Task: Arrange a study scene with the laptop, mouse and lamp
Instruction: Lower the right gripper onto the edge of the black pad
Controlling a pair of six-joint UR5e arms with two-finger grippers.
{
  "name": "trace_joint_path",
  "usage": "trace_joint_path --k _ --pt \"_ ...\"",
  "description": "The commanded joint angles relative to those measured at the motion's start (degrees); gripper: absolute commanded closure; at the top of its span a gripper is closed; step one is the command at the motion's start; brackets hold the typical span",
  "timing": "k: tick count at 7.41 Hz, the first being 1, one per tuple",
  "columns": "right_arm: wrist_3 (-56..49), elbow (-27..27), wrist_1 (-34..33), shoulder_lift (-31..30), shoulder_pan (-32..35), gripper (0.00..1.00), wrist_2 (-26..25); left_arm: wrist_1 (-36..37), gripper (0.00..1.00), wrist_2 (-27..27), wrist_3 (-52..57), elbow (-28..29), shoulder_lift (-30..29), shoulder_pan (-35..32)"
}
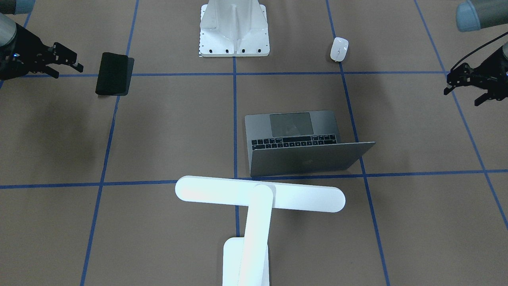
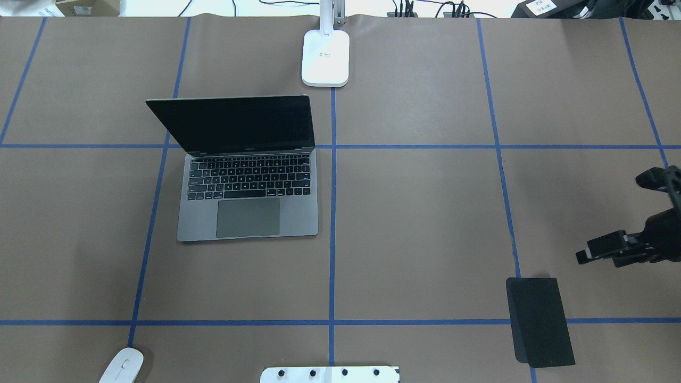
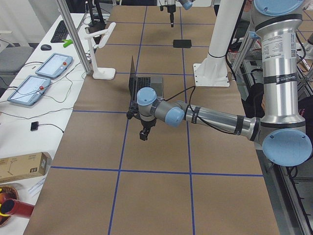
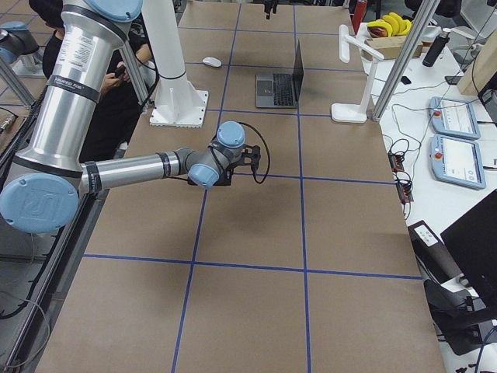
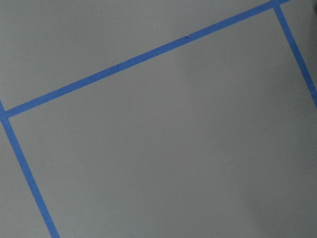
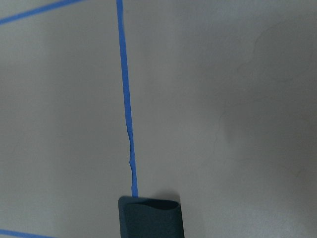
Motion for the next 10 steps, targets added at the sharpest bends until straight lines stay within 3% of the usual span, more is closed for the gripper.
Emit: trace_joint_path --k 1,5,9,10 --pt "0.04 -0.96 -0.25 0.47 -6.99 0.06 -5.24 -1.06 0.0 0.0 -0.02 0.01 0.51 0.0" --pt "0.13 -2.28 -0.25 0.55 -10.36 0.23 -5.36 -1.94 0.0 0.0 0.07 -0.08 1.12 0.0" --pt "0.22 -5.09 -0.42 2.31 -11.5 0.22 -5.27 -4.67 0.0 0.0 -0.19 1.15 1.21 0.0" --pt "0.3 -5.27 -0.51 2.66 -11.5 0.27 -5.27 -4.67 0.0 0.0 -0.19 1.15 1.21 0.0"
